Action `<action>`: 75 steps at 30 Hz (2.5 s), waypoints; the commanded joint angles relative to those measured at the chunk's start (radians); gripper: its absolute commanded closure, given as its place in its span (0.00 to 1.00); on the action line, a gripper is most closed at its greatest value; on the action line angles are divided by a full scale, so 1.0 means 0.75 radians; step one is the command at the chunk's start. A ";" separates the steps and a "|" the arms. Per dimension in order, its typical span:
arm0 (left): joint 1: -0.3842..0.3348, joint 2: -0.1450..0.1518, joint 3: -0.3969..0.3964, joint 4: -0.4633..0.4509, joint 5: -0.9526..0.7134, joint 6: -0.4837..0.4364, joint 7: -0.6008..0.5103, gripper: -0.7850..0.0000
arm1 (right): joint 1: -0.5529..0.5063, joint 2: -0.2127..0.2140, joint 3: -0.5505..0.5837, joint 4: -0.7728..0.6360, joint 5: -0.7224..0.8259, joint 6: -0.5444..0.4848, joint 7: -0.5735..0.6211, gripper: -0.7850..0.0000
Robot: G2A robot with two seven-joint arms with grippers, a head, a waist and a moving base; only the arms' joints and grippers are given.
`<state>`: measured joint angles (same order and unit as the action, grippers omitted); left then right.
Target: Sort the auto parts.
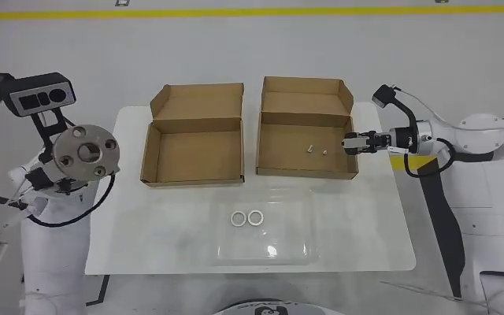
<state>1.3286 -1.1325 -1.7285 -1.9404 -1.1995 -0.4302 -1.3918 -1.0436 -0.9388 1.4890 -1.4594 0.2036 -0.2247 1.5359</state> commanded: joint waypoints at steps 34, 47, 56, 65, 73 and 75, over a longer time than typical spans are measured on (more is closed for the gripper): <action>-0.044 -0.176 -0.141 0.059 -0.067 0.193 -0.192 1.00 | 0.000 0.000 0.000 0.000 0.000 0.000 0.000 0.00; -0.035 -0.170 -0.141 0.046 0.050 0.179 -0.118 1.00 | 0.000 0.000 0.000 0.000 0.000 0.000 0.000 0.00; -0.072 -0.149 -0.146 0.147 0.393 0.112 -0.110 1.00 | 0.000 0.000 0.000 0.000 0.000 0.000 0.000 0.00; -0.135 -0.123 -0.049 0.175 0.778 0.086 -0.083 1.00 | 0.000 0.000 0.000 0.000 0.000 0.000 0.000 0.00; -0.222 -0.110 0.113 0.252 1.034 0.052 -0.024 1.00 | 0.000 0.000 0.000 0.000 0.000 0.000 0.000 0.00; -0.245 -0.108 0.150 0.266 1.094 0.049 0.005 1.00 | 0.000 0.000 0.000 0.000 0.000 0.000 0.000 0.00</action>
<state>1.1545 -1.2142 -1.6333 -1.7476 -0.4094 -0.3927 -1.4007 -1.0436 -0.9388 1.4890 -1.4594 0.2036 -0.2247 1.5359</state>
